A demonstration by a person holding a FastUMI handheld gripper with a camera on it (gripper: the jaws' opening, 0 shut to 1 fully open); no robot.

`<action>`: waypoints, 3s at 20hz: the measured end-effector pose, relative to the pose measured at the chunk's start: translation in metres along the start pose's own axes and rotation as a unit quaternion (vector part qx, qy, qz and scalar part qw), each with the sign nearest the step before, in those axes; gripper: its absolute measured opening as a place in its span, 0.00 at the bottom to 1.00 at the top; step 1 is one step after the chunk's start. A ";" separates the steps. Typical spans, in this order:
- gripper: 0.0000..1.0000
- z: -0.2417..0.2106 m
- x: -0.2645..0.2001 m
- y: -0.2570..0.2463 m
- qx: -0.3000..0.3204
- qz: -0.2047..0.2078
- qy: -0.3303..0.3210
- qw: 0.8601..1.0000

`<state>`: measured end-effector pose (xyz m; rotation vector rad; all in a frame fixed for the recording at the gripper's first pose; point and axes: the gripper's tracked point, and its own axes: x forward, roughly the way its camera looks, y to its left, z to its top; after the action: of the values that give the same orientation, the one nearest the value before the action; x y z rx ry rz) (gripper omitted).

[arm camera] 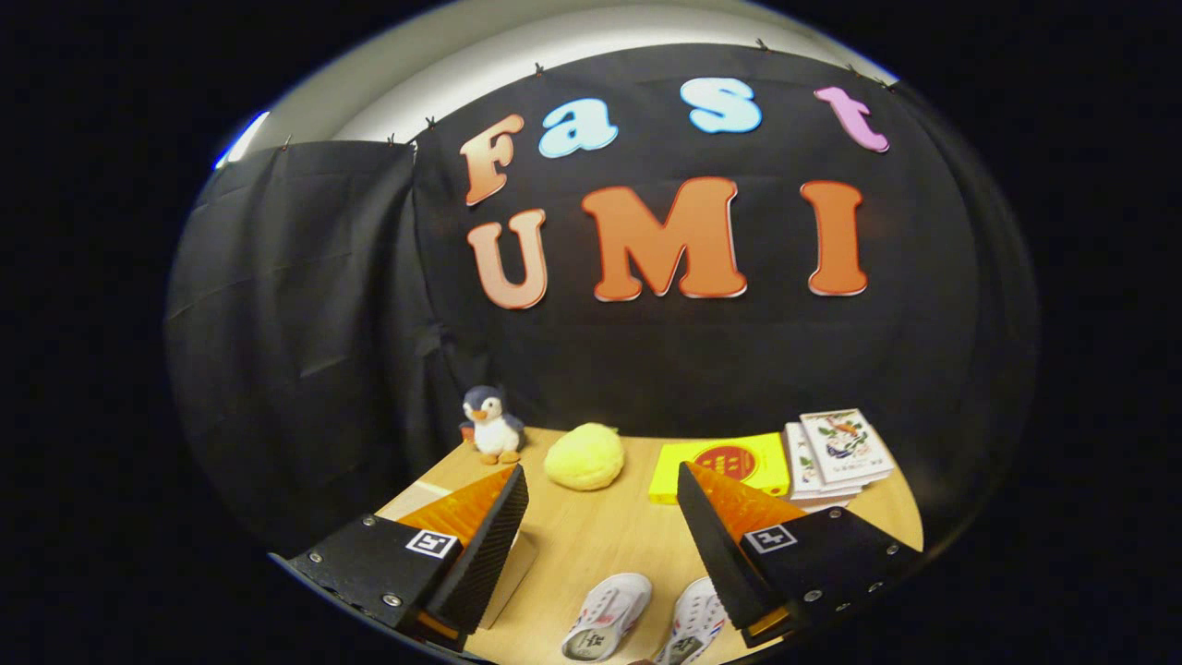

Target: Open the storage box then place both shoes into the box .Put the left shoe in first, then the right shoe, with the right side of both shoes facing outward in a uniform manner.

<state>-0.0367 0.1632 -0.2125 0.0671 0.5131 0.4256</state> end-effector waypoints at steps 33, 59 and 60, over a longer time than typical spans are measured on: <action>0.90 -0.212 0.079 0.151 0.323 0.239 0.314 0.860; 0.16 -0.066 0.025 0.254 0.309 0.376 0.196 0.851; 0.14 -0.059 0.024 0.264 0.304 0.379 0.194 0.852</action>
<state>-0.1465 0.4105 -0.2313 0.8349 1.0130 1.0509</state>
